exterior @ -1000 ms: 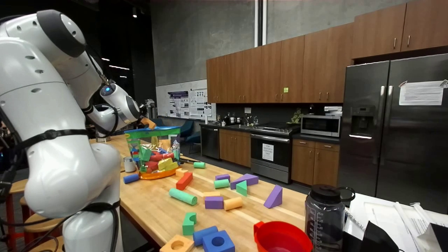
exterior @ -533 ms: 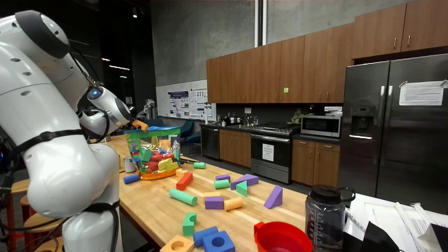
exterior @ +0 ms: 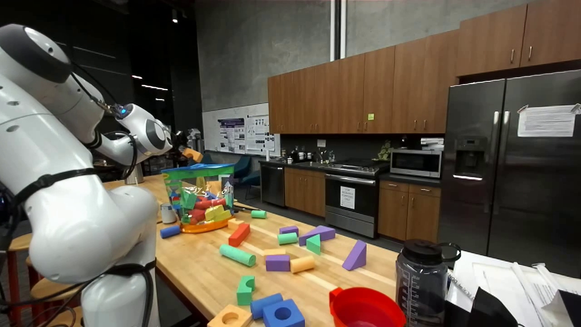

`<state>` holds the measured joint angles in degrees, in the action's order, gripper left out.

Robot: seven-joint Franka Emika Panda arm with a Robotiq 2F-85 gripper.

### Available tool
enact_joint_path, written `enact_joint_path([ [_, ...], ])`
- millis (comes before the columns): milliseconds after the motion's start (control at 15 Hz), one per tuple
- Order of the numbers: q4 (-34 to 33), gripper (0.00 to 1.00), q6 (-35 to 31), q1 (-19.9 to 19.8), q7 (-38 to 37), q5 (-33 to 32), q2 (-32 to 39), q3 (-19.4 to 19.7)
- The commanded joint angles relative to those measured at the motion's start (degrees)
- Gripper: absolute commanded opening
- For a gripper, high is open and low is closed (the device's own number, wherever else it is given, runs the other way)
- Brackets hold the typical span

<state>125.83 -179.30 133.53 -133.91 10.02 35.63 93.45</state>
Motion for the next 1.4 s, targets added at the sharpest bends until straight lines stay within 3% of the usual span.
enact_joint_path([
  [0,-6.9,0.16,6.0,-3.3,1.2,4.4,6.5,-1.6],
  [533,-16.7,0.16,11.6,-9.5,0.7,2.9,12.2,-9.2],
  [600,-17.5,0.66,12.2,-10.2,0.6,2.7,12.7,-9.5],
  [733,-19.3,0.7,13.4,-12.3,0.4,2.3,13.7,-10.2],
  [1067,-22.5,0.99,15.5,-16.3,-0.2,1.6,15.2,-10.5],
  [1333,-25.3,1.0,16.7,-20.5,-1.4,1.7,16.2,-11.0],
])
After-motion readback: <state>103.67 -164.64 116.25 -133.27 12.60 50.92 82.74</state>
